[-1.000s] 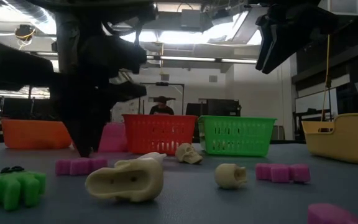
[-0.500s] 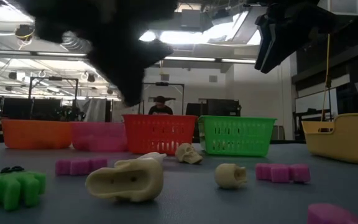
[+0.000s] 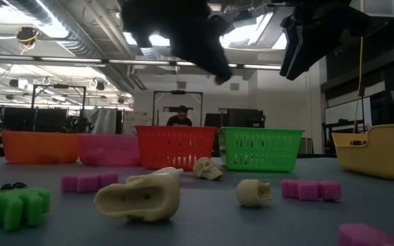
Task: Sort Halloween decoration
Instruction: Put the yellow skull toy into the green bin
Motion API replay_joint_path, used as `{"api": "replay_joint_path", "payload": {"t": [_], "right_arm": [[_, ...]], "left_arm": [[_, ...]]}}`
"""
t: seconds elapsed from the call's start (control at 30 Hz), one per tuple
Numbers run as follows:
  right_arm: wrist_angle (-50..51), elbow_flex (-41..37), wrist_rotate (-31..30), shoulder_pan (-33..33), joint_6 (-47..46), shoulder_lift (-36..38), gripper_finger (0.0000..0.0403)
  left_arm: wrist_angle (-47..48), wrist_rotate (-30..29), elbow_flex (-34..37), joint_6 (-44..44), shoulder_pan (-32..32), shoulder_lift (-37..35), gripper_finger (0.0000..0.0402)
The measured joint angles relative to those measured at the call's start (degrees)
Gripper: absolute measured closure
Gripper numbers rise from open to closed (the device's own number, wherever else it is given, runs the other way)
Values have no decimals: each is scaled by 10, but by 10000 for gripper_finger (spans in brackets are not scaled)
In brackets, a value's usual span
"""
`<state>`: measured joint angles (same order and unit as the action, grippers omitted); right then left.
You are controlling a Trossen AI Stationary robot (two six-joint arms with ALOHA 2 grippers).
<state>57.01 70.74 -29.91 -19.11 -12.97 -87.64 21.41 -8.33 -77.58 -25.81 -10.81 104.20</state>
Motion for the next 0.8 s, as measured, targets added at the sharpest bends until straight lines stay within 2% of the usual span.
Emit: {"api": "replay_joint_path", "payload": {"t": [0.27,0.63,0.8], "right_arm": [[0,0,0,0,0,0,221],[-1,0,0,0,0,0,221],[-1,0,0,0,0,0,221]], "left_arm": [[-80,47,-1,-30,30,11,372],[-102,46,-1,-1,55,17,371],[-108,46,-1,20,60,17,342]]}}
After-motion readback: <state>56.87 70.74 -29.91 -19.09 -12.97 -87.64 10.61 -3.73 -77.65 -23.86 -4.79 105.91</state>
